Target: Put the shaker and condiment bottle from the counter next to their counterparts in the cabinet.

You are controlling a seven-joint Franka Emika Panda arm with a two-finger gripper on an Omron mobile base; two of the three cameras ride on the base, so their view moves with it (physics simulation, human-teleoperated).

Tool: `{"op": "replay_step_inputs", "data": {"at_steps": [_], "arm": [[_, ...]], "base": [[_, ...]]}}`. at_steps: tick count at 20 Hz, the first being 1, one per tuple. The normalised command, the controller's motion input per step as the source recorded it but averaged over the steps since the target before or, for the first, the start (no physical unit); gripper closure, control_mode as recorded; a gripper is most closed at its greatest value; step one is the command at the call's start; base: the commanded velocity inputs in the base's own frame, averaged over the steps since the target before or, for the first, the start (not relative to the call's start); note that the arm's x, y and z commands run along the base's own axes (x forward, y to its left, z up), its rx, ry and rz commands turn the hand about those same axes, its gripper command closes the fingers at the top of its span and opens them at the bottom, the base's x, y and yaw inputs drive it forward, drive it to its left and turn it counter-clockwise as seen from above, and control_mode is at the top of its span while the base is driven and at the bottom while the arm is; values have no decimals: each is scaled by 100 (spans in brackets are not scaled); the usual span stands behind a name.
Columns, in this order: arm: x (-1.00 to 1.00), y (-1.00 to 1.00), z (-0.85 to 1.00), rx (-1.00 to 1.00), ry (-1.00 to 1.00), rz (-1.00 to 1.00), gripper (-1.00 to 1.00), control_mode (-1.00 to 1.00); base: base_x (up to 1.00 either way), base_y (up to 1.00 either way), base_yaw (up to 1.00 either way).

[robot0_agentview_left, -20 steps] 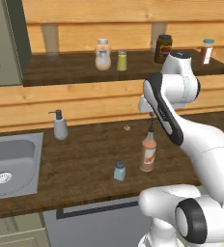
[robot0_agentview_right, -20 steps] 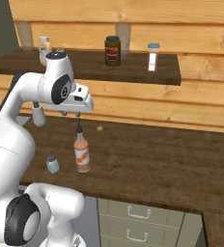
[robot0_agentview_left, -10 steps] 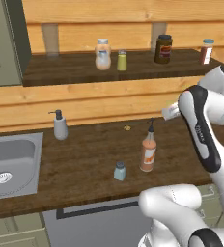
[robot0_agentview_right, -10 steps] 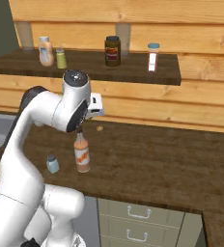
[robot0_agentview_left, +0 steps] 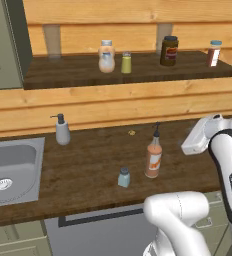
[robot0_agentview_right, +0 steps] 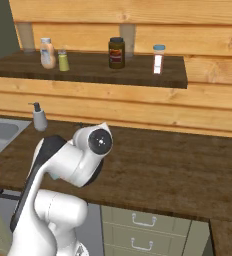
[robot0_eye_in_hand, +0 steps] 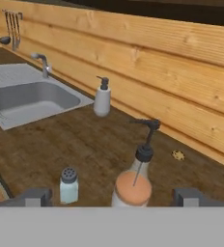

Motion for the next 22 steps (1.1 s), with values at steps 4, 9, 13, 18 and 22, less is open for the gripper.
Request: {"op": "replay_step_inputs", "data": {"at_steps": [4,9,13,18,22], "arm": [[0,0,-7,0,-2,11,-100,-100],[3,0,0,0,0,2,-100,-100],[13,0,-19,1,0,1,-100,-100],[16,0,-30,4,0,3,-100,-100],[15,0,-10,10,0,4,-100,-100]], "base": [[0,0,0],[0,0,0],[0,0,0],[0,0,0],[0,0,0]]}}
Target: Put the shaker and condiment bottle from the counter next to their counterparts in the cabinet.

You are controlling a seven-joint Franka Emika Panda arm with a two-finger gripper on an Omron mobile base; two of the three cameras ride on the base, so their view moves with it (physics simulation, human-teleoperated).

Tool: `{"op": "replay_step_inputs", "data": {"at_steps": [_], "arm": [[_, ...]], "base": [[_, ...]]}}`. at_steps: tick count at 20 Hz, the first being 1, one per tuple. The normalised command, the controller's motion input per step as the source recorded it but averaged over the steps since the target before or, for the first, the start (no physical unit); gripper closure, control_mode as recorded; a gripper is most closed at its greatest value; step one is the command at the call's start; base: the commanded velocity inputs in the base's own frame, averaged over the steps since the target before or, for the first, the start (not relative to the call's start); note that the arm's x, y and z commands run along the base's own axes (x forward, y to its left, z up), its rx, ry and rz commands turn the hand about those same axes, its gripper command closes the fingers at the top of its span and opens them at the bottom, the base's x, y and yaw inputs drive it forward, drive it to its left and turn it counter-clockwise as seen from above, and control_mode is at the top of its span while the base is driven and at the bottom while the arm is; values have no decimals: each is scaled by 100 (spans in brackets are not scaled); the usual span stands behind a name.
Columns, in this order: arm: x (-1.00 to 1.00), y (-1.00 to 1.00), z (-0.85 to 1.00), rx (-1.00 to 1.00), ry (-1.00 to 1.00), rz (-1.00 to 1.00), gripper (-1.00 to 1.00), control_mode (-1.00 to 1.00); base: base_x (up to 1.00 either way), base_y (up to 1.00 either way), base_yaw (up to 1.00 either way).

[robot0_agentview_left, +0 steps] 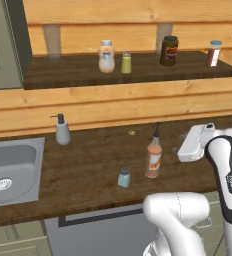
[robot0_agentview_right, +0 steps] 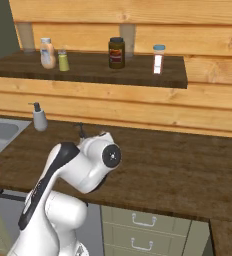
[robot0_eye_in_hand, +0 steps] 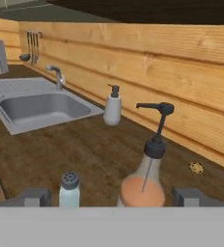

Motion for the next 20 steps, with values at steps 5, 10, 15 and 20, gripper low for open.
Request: {"op": "replay_step_inputs", "data": {"at_steps": [5,10,15,20], "arm": [[24,0,-1,11,0,1,-100,-100],[24,0,-12,1,0,1,-100,-100],[25,0,-21,0,0,2,-100,-100],[22,0,-8,0,0,1,-100,-100]], "base": [[0,0,0],[0,0,0],[0,0,0],[0,0,0]]}}
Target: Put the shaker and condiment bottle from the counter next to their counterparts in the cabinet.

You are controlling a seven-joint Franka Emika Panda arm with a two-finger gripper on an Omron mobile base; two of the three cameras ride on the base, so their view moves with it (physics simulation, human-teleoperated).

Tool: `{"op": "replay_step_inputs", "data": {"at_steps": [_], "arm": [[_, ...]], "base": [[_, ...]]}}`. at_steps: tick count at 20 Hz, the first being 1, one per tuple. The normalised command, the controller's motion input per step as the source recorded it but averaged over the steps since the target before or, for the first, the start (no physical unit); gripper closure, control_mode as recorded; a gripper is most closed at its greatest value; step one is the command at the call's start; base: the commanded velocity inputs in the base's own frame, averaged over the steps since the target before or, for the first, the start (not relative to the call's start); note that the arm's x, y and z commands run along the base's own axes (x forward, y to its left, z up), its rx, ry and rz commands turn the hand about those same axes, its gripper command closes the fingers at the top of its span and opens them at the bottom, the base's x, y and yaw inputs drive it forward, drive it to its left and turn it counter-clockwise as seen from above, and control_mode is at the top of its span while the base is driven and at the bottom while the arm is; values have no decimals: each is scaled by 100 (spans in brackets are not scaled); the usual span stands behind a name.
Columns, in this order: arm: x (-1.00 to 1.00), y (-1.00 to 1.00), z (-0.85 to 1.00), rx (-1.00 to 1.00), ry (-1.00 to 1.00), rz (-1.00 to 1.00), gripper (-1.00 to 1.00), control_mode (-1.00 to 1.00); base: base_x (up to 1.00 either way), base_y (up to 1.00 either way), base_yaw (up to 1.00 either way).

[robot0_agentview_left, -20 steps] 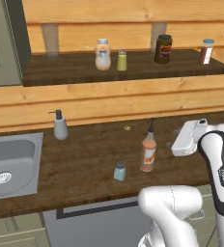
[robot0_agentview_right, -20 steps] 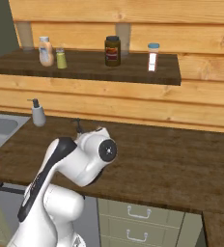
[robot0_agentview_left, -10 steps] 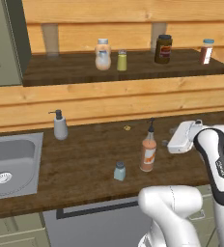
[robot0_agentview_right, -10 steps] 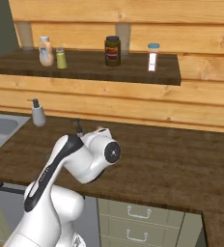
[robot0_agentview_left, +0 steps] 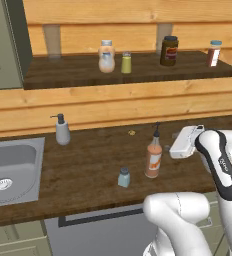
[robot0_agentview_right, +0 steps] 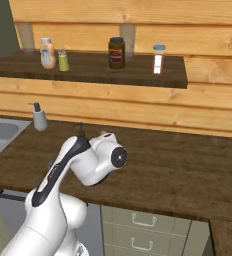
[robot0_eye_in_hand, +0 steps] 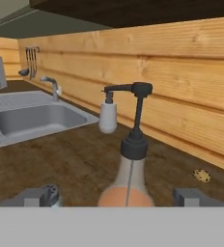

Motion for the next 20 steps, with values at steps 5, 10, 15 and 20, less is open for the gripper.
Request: {"op": "replay_step_inputs", "data": {"at_steps": [5,10,15,20], "arm": [[18,0,-2,0,0,0,-100,-100],[20,0,-6,0,0,0,-100,-100],[20,0,-8,0,0,0,-100,-100],[14,0,-7,0,0,0,-100,-100]], "base": [[0,0,0],[0,0,0],[0,0,0],[0,0,0]]}}
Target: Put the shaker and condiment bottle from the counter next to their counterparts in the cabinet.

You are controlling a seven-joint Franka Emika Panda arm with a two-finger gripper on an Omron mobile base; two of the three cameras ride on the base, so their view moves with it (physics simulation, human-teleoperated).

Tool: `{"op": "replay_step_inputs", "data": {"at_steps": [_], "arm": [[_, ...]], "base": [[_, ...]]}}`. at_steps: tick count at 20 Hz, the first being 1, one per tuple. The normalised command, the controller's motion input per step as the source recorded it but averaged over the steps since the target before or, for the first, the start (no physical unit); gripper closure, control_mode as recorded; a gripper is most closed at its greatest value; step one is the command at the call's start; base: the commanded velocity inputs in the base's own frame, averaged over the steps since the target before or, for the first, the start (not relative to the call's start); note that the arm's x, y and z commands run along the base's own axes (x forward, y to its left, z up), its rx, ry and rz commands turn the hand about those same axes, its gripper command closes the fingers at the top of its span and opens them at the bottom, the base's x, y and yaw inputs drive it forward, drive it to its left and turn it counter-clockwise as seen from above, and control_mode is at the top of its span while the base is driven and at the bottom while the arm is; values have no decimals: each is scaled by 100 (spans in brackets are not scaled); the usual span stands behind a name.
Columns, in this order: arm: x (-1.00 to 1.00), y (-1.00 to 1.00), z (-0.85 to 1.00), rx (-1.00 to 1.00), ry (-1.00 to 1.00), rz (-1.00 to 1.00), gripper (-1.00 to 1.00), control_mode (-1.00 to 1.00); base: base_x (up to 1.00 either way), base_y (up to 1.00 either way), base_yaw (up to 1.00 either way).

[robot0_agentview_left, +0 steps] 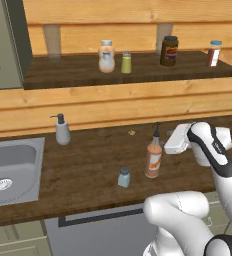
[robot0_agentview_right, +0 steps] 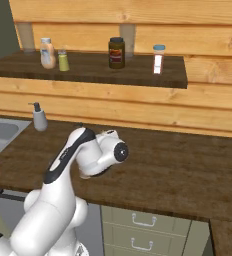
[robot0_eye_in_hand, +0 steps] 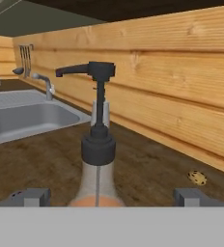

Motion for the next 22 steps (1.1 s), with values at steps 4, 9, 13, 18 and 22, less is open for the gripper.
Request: {"op": "replay_step_inputs", "data": {"at_steps": [4,9,13,18,22], "arm": [[2,0,-9,0,0,1,-100,-100],[0,0,-8,2,0,0,-100,-100],[0,0,-14,2,0,1,-100,-100],[1,0,-2,1,0,0,-100,-100],[0,0,0,2,0,0,-100,-100]], "base": [[0,0,0],[0,0,0],[0,0,0],[0,0,0],[0,0,0]]}}
